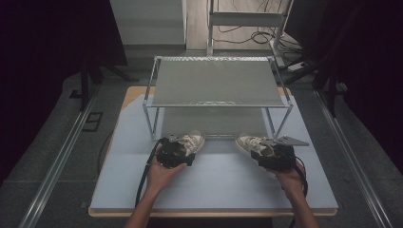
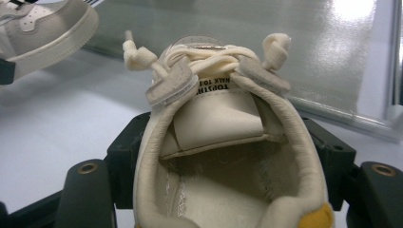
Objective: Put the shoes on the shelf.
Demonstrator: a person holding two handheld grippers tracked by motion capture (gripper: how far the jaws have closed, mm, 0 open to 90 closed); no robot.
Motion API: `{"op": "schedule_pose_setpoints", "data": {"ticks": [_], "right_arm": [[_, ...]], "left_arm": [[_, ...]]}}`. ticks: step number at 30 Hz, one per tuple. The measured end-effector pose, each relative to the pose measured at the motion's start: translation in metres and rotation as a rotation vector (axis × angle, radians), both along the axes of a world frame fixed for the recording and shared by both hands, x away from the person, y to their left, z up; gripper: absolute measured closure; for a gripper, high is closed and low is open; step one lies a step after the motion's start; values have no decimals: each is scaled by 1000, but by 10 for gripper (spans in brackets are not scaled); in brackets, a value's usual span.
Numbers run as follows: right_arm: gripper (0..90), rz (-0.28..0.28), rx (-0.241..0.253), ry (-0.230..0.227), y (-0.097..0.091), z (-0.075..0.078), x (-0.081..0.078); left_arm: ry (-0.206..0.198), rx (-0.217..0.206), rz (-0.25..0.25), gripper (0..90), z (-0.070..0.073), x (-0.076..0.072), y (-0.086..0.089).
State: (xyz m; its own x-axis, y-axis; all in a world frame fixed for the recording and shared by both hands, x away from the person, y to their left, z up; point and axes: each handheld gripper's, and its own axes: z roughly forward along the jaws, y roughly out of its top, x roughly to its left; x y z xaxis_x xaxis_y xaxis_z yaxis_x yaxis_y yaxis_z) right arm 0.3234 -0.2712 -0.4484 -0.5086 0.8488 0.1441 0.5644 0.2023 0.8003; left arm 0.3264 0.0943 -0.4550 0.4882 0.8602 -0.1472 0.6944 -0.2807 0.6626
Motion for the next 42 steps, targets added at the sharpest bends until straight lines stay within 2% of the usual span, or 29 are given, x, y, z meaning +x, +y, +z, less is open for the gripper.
{"op": "schedule_pose_setpoints", "data": {"ticks": [5,16,22,31,42], "right_arm": [[303,12,-5,7,7,1,8],[303,-6,2,1,23,5,26],[303,-17,17,-5,29,6,33],[303,-22,27,0,38,0,40],[303,-55,27,-11,45,-2,51]], "left_arm": [[-2,8,-8,279,1,7,-6],[11,-5,-5,279,4,29,-14],[14,7,-4,279,5,40,-19],[21,14,-12,279,0,44,-27],[23,32,-4,279,1,54,-35]]}}
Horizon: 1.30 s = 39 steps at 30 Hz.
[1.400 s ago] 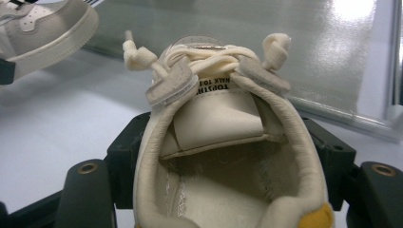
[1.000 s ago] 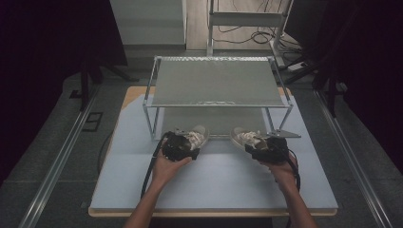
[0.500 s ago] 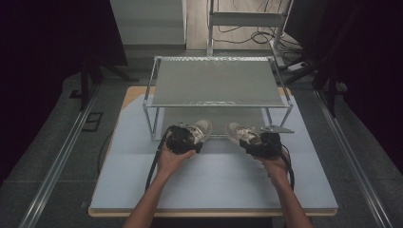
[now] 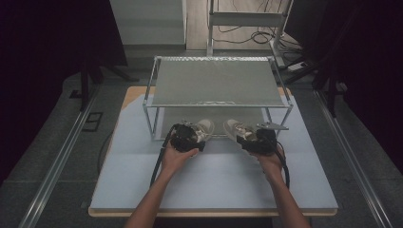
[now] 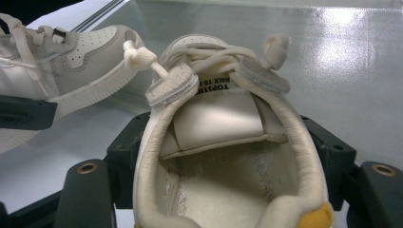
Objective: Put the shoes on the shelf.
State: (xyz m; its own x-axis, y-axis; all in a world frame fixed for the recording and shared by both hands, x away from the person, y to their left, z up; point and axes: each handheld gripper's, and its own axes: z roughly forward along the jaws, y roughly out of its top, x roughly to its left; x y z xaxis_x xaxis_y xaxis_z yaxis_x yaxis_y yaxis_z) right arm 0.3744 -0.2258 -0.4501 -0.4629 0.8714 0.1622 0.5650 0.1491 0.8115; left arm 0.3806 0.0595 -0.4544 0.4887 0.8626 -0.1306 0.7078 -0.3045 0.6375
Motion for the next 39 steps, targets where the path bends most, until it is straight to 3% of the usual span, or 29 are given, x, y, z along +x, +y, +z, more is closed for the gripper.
{"op": "schedule_pose_setpoints", "data": {"ticks": [6,15,23,24,25,26,27,28,29,30,31,32,33,35,36,37,38,39], "right_arm": [[303,-16,-1,2,3,-4,7],[302,-25,-20,-4,19,-8,22],[301,-62,-40,-1,27,-15,33],[301,-69,-45,5,28,-18,36],[301,-69,-45,5,28,-18,36],[300,-82,-54,8,30,-19,39],[300,-82,-54,8,30,-19,39],[300,-83,-62,6,30,-20,40],[299,-82,-69,3,31,-20,42],[298,-86,-72,3,32,-19,44],[298,-86,-72,3,32,-19,44],[297,-82,-68,12,32,-20,47],[297,-82,-68,12,32,-20,47],[296,-85,-76,17,33,-21,48],[295,-83,-80,16,33,-22,49],[294,-85,-78,20,34,-24,49],[292,-82,-82,32,33,-27,50],[292,-82,-82,32,33,-27,50]], "left_arm": [[-2,-1,5,279,1,9,-6],[-25,42,-34,279,1,27,-15],[8,64,-10,278,-4,43,-21],[17,28,27,279,-7,44,-25],[22,32,32,279,-7,44,-26],[8,52,-19,279,-9,49,-24],[-31,123,-128,279,-8,57,-17],[-43,141,-195,278,-8,61,-16],[-42,129,-203,278,-9,62,-16],[-30,121,-130,278,-9,60,-18],[-30,121,-130,278,-9,60,-18],[-21,113,-68,277,-10,58,-21],[-20,118,-54,277,-11,58,-22],[-38,150,-83,276,-12,60,-22],[-53,119,-68,276,-15,60,-24],[-50,122,-67,275,-16,60,-24],[70,-48,107,269,-20,49,-39],[52,-24,76,269,-19,50,-37]]}}
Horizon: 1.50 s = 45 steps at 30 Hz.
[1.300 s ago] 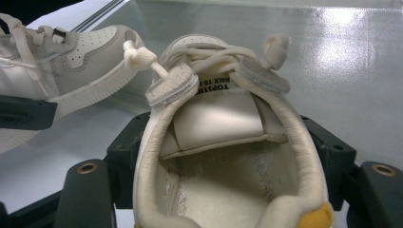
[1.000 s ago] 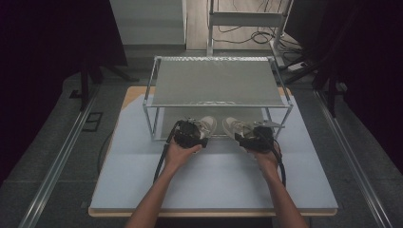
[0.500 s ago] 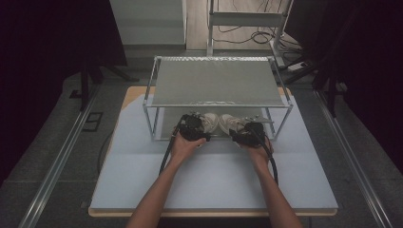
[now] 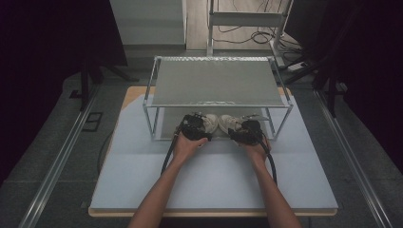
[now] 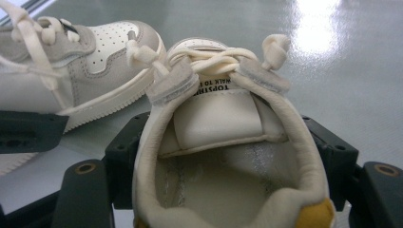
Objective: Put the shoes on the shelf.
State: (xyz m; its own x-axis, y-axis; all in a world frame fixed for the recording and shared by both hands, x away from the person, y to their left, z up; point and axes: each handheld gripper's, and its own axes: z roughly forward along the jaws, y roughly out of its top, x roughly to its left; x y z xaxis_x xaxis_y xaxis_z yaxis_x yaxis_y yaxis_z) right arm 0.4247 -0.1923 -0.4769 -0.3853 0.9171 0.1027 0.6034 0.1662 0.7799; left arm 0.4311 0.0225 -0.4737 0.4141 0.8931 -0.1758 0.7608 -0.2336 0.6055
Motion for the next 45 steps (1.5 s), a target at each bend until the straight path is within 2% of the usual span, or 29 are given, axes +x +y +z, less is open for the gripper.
{"op": "schedule_pose_setpoints", "data": {"ticks": [1,2,5,6,7,8,9,10,11,12,13,14,16,17,18,19,20,25,28,29,30,31,36,40,43,45], "right_arm": [[290,-2,1,0,0,-1,0],[288,-3,2,4,0,-2,0],[282,1,-8,1,2,-3,0],[279,2,-5,6,1,-3,0],[273,-1,-1,5,1,-4,0],[257,0,5,6,0,-3,-1],[252,3,9,5,0,-3,-2],[252,3,9,5,0,-3,-2],[248,-4,17,-4,-1,-1,-3],[234,-14,15,-25,-2,2,-6],[232,-14,15,-35,-4,5,-9],[232,-10,20,-39,-6,8,-12],[230,3,22,-66,-11,15,-19],[235,10,26,-89,-15,21,-24],[235,10,26,-89,-15,21,-24],[237,7,27,-95,-17,24,-27],[245,14,30,-109,-20,28,-31],[313,36,61,-141,-36,41,-48],[395,46,63,-159,-47,45,-58],[448,41,63,-168,-54,46,-62],[448,41,63,-168,-54,46,-62],[478,40,64,-168,-58,46,-64],[644,48,57,-132,-76,41,-66],[759,55,38,-106,-83,35,-67],[845,59,26,-83,-87,28,-65],[858,58,24,-79,-87,26,-64]], "left_arm": [[-13,56,-14,268,1,1,3],[-3,99,-31,267,2,2,5],[-4,99,-41,257,2,4,6],[-2,84,-42,236,3,4,7],[-33,104,-64,200,4,5,11],[-52,82,-83,183,8,3,13],[-77,88,-172,174,11,5,17],[-77,88,-172,170,11,5,17],[-39,11,-47,170,13,-7,10],[-56,32,-52,171,15,-10,13],[-85,48,-79,171,17,-12,17],[-100,51,-88,171,20,-16,21],[-131,41,-91,175,25,-23,29],[-142,14,-82,180,29,-31,34],[-142,14,-82,187,29,-31,34],[-142,-19,-57,187,32,-37,36],[-145,-34,-49,203,33,-41,37],[-175,-46,-57,282,39,-62,54],[-199,-53,-58,384,39,-71,64],[-207,-55,-52,461,39,-74,68],[-216,-51,-43,461,38,-76,72],[-221,-49,-40,515,37,-78,77],[-205,-50,-21,676,29,-77,93],[-171,-60,-12,776,21,-73,102],[-148,-68,-16,840,16,-71,103],[-133,-66,-19,849,13,-69,103]]}}
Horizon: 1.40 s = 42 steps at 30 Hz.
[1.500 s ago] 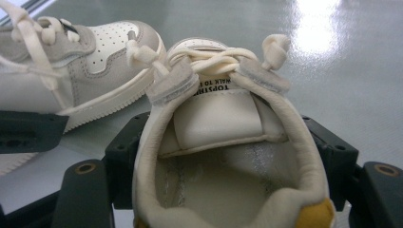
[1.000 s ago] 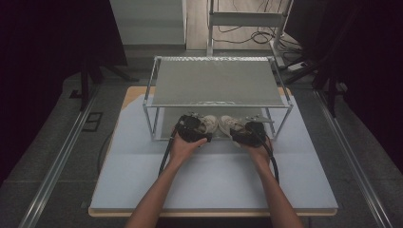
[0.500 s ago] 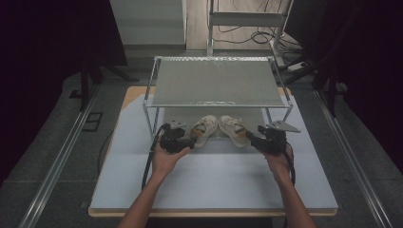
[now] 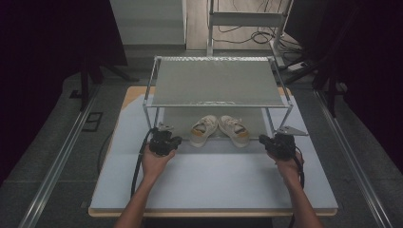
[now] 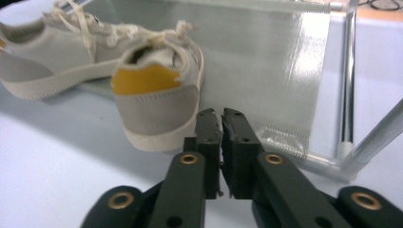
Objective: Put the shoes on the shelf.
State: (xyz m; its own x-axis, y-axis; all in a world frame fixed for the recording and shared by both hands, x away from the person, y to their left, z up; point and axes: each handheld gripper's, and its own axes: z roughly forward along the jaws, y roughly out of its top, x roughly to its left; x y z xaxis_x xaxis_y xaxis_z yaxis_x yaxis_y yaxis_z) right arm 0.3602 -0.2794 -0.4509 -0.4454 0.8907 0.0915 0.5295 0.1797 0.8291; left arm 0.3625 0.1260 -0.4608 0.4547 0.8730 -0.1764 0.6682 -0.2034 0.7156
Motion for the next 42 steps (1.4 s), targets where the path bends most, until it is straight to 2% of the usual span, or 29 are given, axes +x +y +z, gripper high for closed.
{"op": "schedule_pose_setpoints", "data": {"ticks": [2,3,7,10,13,18,20,22,25,30,42], "right_arm": [[877,5,-3,11,0,-4,2],[891,2,-5,18,1,-7,3],[895,11,-17,29,5,-11,7],[895,13,-17,38,8,-14,9],[896,4,-27,37,12,-17,11],[896,15,-29,46,19,-24,14],[896,20,-27,46,22,-25,14],[896,36,-27,50,26,-26,14],[896,32,-32,49,29,-26,14],[897,46,-22,50,32,-26,13],[896,112,-2,54,56,-27,10]], "left_arm": [[4,41,-6,875,-3,2,-4],[8,42,-8,890,-4,3,-6],[33,27,-21,896,-8,8,-10],[53,-1,-30,896,-11,10,-13],[51,27,-30,895,-12,12,-18],[59,27,-49,894,-13,14,-27],[62,40,-51,894,-12,14,-28],[65,36,-52,888,-12,14,-28],[66,37,-55,889,-11,14,-29],[75,16,-68,885,-12,14,-34],[89,8,-122,878,-12,17,-60]]}}
